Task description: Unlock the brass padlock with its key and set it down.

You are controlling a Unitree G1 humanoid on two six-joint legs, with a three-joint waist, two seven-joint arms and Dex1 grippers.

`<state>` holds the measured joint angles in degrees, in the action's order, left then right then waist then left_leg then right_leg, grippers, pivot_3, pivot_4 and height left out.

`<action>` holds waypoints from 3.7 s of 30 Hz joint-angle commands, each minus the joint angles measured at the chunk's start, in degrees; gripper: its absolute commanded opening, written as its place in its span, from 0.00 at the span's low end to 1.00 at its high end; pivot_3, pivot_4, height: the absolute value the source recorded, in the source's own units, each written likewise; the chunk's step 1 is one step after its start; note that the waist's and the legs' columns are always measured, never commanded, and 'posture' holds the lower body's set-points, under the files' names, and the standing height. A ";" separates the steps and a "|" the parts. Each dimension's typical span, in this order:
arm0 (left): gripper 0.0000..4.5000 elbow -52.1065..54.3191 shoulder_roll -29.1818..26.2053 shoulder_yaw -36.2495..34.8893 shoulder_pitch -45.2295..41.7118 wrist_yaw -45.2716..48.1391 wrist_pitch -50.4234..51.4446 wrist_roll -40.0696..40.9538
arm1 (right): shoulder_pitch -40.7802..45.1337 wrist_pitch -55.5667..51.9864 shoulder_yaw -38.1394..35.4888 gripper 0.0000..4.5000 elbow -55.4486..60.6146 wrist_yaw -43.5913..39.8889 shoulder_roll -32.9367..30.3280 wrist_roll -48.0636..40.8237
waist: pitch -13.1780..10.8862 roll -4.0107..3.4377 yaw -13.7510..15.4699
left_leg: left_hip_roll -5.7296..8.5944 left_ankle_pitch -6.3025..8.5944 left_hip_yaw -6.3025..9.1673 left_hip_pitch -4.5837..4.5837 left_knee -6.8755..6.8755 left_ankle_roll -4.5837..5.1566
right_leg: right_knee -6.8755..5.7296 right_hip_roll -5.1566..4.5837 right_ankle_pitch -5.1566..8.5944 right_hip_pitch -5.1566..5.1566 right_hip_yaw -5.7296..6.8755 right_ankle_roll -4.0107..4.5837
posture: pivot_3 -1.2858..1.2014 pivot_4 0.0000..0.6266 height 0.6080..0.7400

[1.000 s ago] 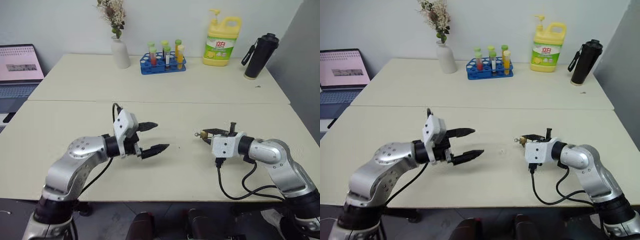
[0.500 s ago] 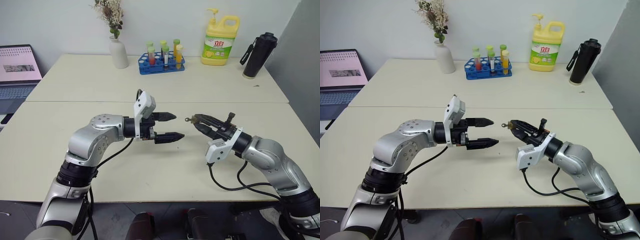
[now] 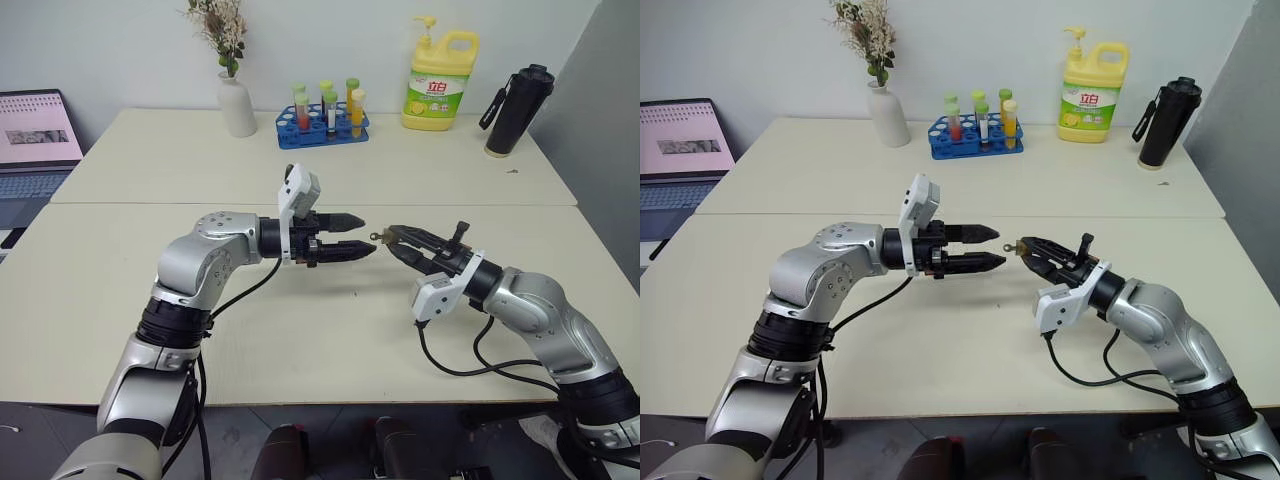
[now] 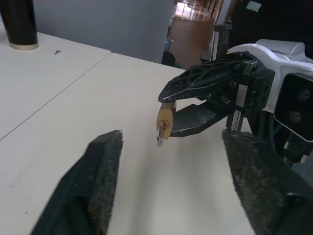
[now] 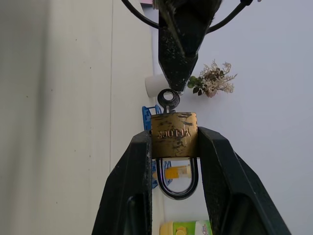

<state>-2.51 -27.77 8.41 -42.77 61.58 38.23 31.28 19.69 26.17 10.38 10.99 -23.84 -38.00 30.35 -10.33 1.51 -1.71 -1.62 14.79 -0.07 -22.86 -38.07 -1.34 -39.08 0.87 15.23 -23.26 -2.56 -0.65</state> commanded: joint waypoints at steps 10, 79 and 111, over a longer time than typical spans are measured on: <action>0.00 -1.98 2.70 0.35 -2.58 1.68 -2.81 -2.89 | 1.55 1.32 -0.47 0.20 2.23 -1.36 0.59 -2.12 | 0.00 0.00 0.02 | 0.00 0.00 -0.01 0.00 0.00 0.00 | 0.00 0.00 0.00 0.00 0.00 0.01 | 0.52 0.24 1.00; 0.00 4.82 0.90 1.94 3.11 6.74 -21.58 -11.15 | 0.85 0.48 -1.08 0.20 1.06 -4.31 0.68 -6.69 | 0.00 0.00 0.05 | 0.00 0.00 0.00 0.00 -0.01 0.00 | -0.01 -0.01 -0.03 0.00 -0.10 0.04 | 0.52 0.24 1.00; 0.79 4.51 0.42 -1.08 0.49 3.24 -1.94 -4.42 | 0.99 -0.90 -1.09 0.20 1.24 -4.23 1.15 -7.26 | 0.00 0.00 -0.02 | -0.02 0.00 0.02 0.00 -0.01 0.01 | -0.02 0.04 0.01 0.00 0.02 -0.02 | 0.52 0.24 1.00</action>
<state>-0.75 -27.38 9.31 -40.51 66.12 33.23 24.33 19.98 25.18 10.44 11.04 -28.66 -37.07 23.58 -10.33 1.51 -1.72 -1.64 14.80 -0.05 -22.86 -38.08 -1.33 -39.10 0.90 15.23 -23.25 -2.53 -0.66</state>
